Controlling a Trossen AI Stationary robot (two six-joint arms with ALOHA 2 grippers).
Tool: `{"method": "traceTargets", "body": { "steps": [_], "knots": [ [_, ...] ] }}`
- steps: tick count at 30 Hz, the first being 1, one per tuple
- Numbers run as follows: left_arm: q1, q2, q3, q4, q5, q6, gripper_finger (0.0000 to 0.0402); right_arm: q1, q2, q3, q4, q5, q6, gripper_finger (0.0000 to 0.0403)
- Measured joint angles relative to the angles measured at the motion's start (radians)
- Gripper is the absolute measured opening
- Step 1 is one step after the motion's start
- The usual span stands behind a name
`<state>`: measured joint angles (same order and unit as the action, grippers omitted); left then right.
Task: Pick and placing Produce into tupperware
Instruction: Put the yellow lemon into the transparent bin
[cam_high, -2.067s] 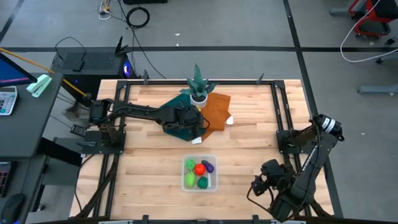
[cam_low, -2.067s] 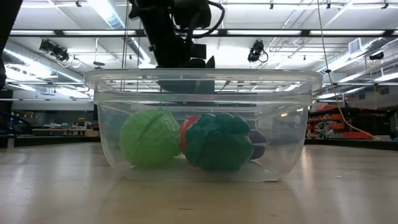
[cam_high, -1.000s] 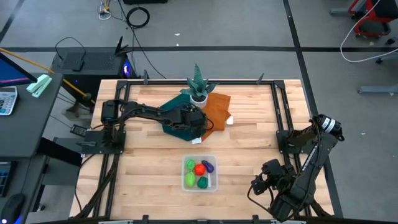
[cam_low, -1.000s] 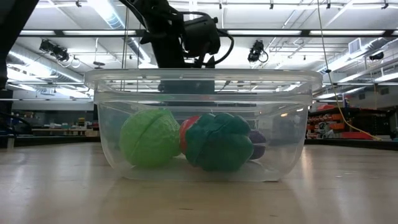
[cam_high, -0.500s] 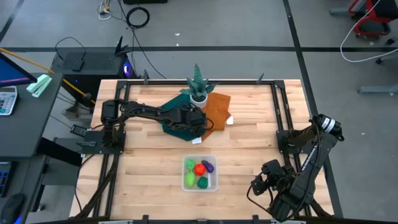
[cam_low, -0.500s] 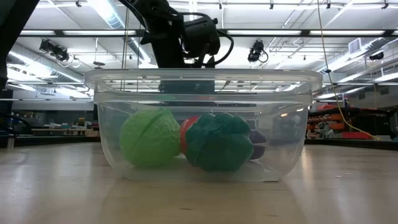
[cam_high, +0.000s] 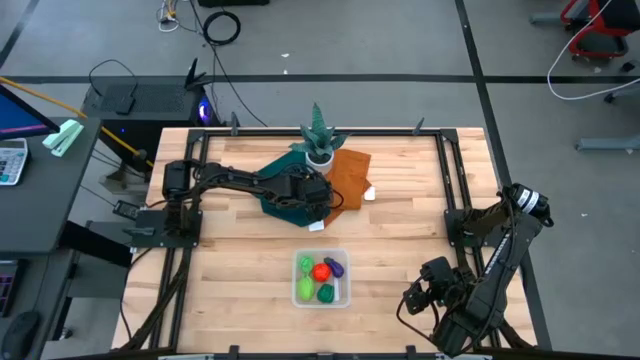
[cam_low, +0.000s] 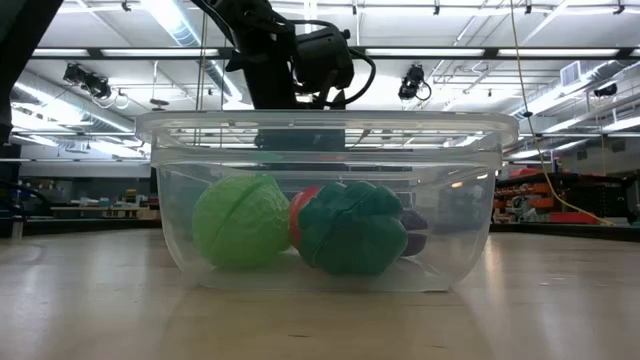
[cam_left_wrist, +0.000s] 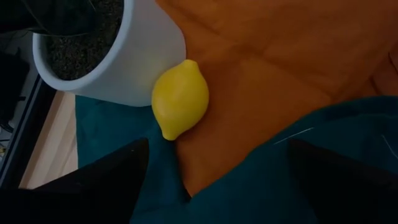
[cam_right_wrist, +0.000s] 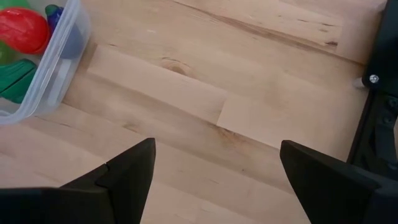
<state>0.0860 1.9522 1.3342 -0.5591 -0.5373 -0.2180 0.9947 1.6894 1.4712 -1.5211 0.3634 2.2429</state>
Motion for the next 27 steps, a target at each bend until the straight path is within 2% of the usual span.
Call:
{"method": "traceTargets", "body": {
  "steps": [11,19,27],
  "knots": [
    [0.000,0.000,0.000,-0.006,0.001,-0.042,0.0385,0.000,0.000,0.000,0.000,0.000,-0.003,0.0309],
    [0.001,0.000,0.000,-0.010,-0.067,-0.078,0.0385,0.000,0.000,0.000,0.024,0.001,-0.003,0.0309],
    [0.002,0.000,0.000,-0.010,-0.060,-0.092,0.0397,0.000,0.000,0.000,0.057,-0.009,-0.003,0.0309]
  ]
}}
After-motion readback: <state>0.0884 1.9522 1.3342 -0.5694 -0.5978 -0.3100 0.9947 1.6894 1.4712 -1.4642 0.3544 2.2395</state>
